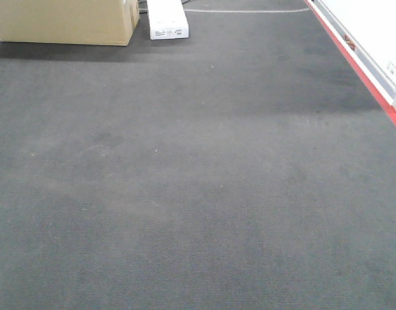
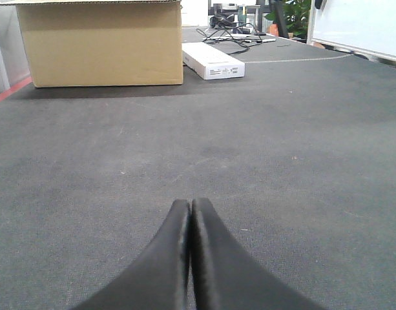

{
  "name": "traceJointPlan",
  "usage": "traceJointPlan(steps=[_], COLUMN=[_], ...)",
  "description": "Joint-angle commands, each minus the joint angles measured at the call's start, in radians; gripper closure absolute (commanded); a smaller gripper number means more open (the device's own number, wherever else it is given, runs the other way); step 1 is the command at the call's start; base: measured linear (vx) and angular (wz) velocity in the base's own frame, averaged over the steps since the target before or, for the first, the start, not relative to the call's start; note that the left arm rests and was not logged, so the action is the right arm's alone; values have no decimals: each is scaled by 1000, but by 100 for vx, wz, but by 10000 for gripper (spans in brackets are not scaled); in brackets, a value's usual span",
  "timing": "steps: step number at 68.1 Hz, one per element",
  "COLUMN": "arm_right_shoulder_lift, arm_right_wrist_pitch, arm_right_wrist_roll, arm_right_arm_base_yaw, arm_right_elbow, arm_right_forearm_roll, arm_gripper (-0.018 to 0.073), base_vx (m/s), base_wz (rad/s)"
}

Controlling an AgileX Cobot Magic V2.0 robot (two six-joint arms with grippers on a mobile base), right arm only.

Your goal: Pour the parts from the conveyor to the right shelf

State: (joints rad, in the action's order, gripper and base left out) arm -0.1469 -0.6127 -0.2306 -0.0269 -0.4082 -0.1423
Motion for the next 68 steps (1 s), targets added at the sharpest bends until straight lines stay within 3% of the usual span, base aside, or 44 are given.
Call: traceJointPlan(steps=[1, 36, 68], arm_right_shoulder_lift=[-13, -13, -13], arm_right_wrist_pitch=[76, 76, 76], arm_right_wrist_roll=[-6, -6, -6], arm_right_arm_base_yaw=[-1, -1, -1], arm_right_elbow=[-27, -27, -27], arm_right_forearm_roll=[1, 2, 2], arm_gripper=[565, 565, 565], base_vx=[0, -12, -30], base_wz=[0, -9, -60])
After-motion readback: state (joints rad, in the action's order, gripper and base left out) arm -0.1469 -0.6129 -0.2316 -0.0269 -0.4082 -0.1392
